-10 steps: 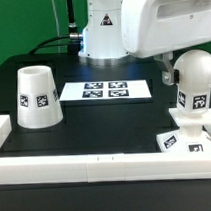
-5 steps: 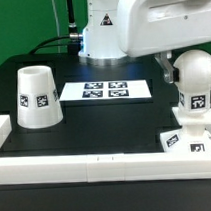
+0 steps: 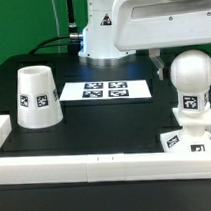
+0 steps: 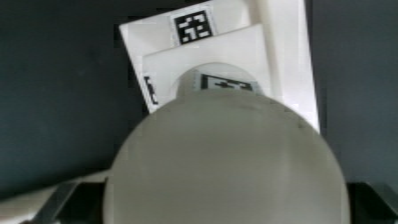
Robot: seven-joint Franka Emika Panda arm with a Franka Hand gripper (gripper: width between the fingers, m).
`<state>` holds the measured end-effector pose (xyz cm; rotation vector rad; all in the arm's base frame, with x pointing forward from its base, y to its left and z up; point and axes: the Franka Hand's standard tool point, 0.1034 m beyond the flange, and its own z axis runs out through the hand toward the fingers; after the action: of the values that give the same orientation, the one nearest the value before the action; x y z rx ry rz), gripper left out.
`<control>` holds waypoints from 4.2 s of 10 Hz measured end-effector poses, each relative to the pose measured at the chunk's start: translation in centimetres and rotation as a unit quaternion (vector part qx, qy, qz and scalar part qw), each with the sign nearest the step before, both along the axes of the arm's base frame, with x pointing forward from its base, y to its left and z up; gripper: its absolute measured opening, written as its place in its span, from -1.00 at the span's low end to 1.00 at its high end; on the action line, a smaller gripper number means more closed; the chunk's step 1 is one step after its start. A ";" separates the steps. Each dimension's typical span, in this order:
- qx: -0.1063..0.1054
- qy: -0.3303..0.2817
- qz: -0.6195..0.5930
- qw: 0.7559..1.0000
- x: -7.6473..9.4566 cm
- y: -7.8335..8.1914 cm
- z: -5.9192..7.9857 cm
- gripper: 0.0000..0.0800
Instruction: Assemble lamp
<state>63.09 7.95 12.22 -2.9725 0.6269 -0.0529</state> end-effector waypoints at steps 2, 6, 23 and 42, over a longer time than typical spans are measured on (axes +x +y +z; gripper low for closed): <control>0.009 0.010 -0.108 0.994 0.0 0.4 -0.1 0.44; 0.037 0.029 -0.283 0.958 -0.2 0.7 -0.3 0.44; -0.040 -0.008 0.314 0.948 -0.2 1.9 0.2 0.75; -0.081 -0.011 0.837 0.541 -0.3 1.3 -0.3 0.75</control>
Offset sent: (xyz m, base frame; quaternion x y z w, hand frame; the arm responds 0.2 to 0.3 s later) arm -0.0007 0.0063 -0.0052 0.0353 0.0140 0.3110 0.9496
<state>62.74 9.26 11.88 -2.2648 -2.2747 0.0192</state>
